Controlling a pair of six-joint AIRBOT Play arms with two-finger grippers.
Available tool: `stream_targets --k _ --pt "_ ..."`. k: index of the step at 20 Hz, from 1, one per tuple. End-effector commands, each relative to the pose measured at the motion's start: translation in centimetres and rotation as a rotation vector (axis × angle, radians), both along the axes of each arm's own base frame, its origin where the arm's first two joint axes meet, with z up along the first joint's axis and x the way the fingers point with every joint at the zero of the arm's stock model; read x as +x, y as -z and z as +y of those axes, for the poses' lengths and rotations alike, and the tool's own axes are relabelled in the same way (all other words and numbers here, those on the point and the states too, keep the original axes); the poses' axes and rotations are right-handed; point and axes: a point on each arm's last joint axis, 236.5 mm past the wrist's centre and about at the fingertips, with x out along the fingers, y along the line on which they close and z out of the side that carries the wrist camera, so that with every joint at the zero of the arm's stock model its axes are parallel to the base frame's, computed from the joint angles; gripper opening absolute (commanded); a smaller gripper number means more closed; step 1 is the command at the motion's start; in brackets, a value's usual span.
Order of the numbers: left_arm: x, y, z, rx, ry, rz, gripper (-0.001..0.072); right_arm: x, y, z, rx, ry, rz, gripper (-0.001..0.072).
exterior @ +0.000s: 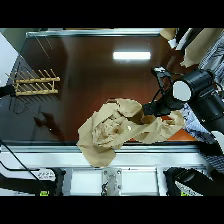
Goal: Fold the clothes and pants, and hang the long-sleeved shirts on hangers.
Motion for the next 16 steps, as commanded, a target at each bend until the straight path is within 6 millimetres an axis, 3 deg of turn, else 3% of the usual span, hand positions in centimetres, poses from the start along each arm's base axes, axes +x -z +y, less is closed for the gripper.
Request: stream_targets --k 1,6,16 --pt "1.5 3.8 3.9 0.01 -0.03 0.003 0.0691 0.0 0.0 0.0 0.0 -0.001 0.001 0.0012" --pt "2.7 8.2 6.2 0.04 -0.016 0.102 0.0691 0.0 0.0 0.0 0.0 -0.001 0.001 0.0012" --pt "4.7 12.0 7.2 0.041 -0.002 0.091 0.0691 0.0 0.0 0.0 0.0 -0.001 0.001 0.0012"
